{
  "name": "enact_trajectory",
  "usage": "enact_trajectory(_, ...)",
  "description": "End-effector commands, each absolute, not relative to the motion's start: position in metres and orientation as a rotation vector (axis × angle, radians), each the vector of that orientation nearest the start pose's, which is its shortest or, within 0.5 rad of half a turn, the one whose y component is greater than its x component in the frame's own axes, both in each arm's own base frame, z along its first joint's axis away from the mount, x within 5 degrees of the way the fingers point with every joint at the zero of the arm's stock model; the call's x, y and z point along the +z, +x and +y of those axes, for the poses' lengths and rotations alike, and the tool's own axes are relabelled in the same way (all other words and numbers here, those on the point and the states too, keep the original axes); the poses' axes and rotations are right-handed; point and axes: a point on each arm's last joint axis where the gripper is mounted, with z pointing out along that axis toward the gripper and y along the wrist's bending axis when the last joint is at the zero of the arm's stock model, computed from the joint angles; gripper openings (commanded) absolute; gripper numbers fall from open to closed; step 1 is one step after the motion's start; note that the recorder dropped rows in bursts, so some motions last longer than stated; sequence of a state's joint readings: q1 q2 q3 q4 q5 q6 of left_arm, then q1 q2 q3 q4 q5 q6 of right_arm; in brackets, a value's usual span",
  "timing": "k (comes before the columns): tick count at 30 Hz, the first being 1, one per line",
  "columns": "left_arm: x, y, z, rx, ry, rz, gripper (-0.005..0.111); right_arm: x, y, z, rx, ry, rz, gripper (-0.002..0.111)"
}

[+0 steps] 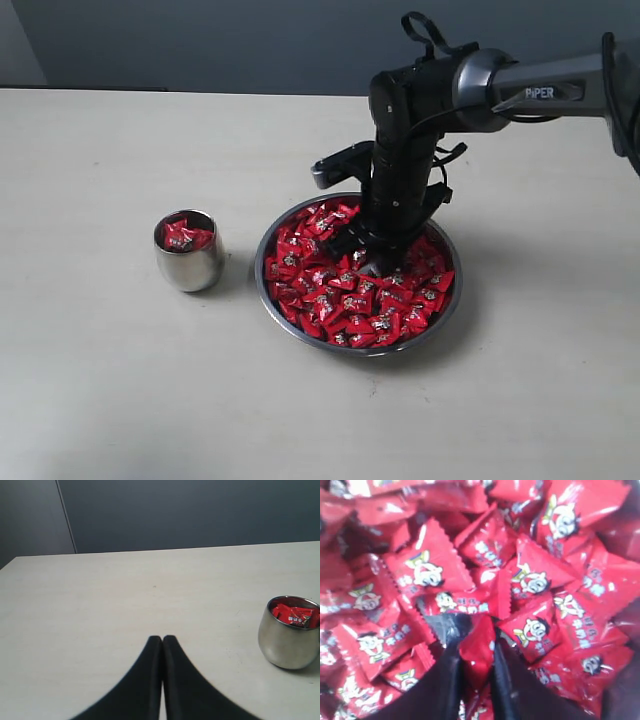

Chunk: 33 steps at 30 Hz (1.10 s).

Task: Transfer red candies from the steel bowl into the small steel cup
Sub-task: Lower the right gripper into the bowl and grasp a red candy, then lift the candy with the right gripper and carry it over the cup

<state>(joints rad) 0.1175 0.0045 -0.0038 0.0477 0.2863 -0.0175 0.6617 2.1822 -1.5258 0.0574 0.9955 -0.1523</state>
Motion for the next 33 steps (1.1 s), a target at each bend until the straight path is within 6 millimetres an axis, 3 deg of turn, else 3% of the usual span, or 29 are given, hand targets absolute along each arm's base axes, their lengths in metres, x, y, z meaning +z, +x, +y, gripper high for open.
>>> enact_trajectory(1,0.187,0.054,0.008,0.114,-0.093,1.767,0.000,0.158,0.328,0.259,0.111,-1.160,2.805,-0.001)
enact_trajectory(10,0.187,0.054,0.008,0.114,-0.093,1.767,0.000,0.208,0.326,0.258,0.185,-1.090,2.654,-0.001)
enact_trajectory(16,0.187,0.054,0.008,0.114,-0.093,1.767,0.000,0.214,0.324,0.265,0.308,-1.014,2.649,-0.001)
enact_trajectory(23,0.187,0.054,0.008,0.114,-0.093,1.767,0.000,0.207,0.326,0.270,0.395,-0.947,2.561,-0.001)
enact_trajectory(25,0.187,0.054,0.008,0.114,-0.093,1.767,0.000,0.209,0.325,0.275,0.468,-0.971,2.526,-0.001)
enact_trajectory(28,0.187,0.054,0.008,0.114,-0.093,1.767,0.000,0.218,0.321,0.290,0.715,-0.955,2.427,-0.001)
enact_trajectory(33,0.187,0.054,0.008,0.114,-0.093,1.767,0.000,0.229,0.321,0.312,0.829,-1.084,2.280,-0.001)
